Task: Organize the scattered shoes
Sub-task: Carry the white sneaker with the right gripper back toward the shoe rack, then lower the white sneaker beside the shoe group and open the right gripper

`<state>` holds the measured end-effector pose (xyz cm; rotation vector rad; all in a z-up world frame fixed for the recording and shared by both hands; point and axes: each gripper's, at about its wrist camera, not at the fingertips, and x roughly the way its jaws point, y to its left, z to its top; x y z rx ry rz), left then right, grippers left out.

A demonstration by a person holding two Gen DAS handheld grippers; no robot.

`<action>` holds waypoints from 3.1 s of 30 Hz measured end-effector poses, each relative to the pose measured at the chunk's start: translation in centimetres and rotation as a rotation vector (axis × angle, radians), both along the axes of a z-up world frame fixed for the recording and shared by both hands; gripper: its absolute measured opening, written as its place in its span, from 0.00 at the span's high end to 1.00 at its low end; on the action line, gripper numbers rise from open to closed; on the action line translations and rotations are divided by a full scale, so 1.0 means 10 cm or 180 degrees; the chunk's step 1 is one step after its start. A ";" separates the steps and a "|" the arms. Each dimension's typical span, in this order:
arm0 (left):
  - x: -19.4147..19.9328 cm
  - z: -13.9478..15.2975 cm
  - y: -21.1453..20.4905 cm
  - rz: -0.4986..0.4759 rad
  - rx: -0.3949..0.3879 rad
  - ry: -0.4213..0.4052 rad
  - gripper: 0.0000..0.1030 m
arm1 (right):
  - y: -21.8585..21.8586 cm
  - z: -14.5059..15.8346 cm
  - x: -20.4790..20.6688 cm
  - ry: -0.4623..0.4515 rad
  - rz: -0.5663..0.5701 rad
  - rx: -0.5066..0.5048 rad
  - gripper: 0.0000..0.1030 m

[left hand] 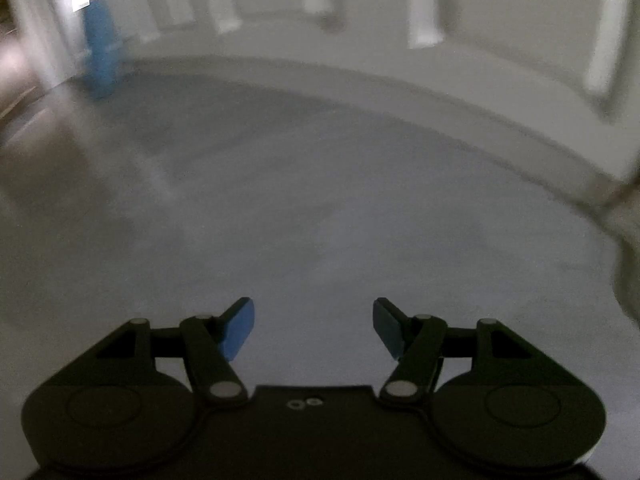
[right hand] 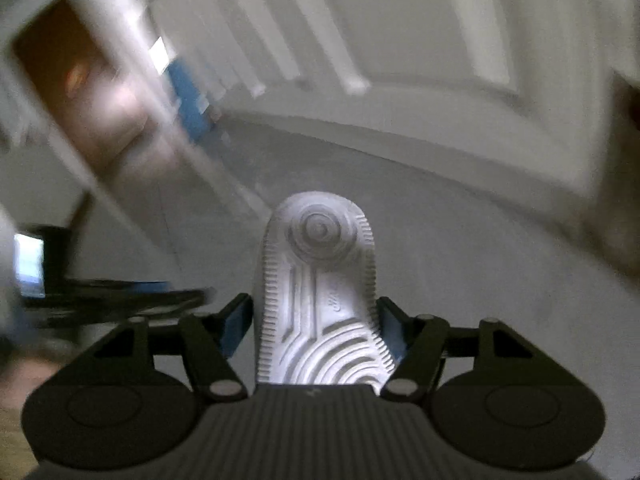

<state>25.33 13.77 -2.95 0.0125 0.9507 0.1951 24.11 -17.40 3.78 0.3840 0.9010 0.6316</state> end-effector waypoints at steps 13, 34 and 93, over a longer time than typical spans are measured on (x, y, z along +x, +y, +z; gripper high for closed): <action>-0.31 0.29 -2.48 -0.1638 -0.0763 0.0067 0.36 | -2.39 0.32 -2.66 0.0710 -0.1844 -0.1503 0.31; -1.28 0.34 -3.10 -0.1983 -0.0119 0.0396 0.36 | -2.19 -1.07 -2.04 0.0542 -0.2052 -0.1704 0.29; -0.96 -0.44 -3.60 -0.2679 -0.0402 0.0626 0.36 | -1.19 -1.30 -2.10 0.0255 -0.2309 -0.3368 0.13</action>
